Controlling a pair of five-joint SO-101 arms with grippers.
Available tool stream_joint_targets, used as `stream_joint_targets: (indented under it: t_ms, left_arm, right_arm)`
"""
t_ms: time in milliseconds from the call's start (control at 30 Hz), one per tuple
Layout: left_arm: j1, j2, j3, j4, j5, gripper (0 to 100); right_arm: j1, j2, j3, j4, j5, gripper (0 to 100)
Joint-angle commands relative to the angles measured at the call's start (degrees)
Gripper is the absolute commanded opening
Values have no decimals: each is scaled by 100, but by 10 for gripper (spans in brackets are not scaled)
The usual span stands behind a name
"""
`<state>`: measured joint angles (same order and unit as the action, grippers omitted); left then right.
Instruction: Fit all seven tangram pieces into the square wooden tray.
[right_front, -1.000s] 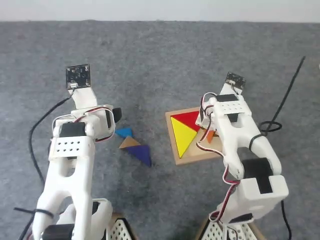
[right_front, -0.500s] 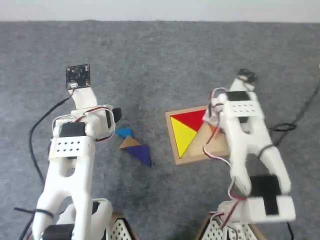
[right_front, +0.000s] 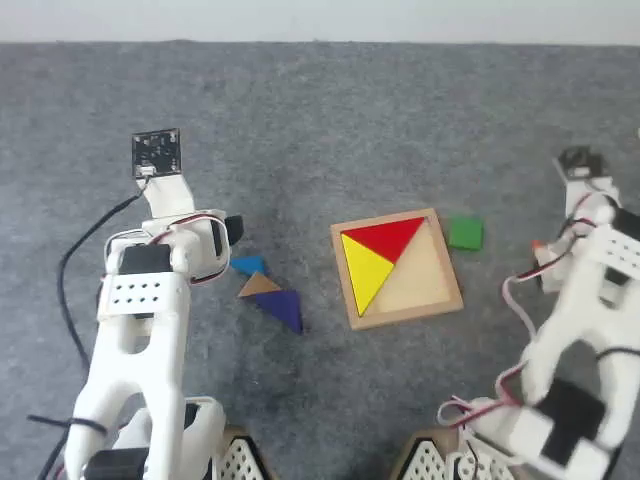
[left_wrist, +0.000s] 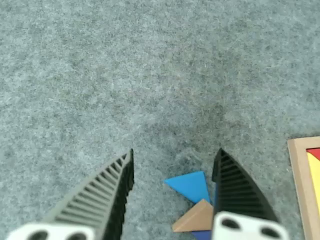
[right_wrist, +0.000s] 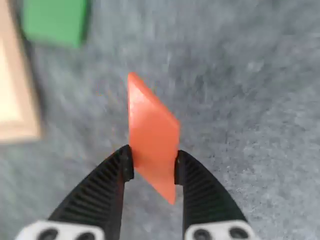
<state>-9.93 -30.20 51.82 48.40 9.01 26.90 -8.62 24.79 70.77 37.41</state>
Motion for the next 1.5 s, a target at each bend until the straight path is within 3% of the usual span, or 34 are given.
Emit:
stream_joint_targets:
  t_ms: [0,100,233,533,867,1233,1467]
  left_arm:
    - [-9,-18,-31,-123,-18,250]
    - [-18,-18,22,-149,-18,250]
    - [-9,-18,224,-589,-18,250]
    - [-9,-18,303,-712,-18,250]
    - [-9,-18,303,-721,-18,250]
    - [-9,-18,303,-712,-18,250]
    - [-9,-18,303,-721,-18,250]
  right_arm:
    - [365,980,-316,-409,237,7]
    - [681,1235,-281,-690,-237,7]
    - [1112,1059,-281,-769,-334,19]
    - [1534,971,-158,-1095,-185,300]
    - [1429,1042,809,-2088,-211,246]
    - [585,980,1380,-1912,-26,225]
    - [532,945,1415,-1886,-44,223]
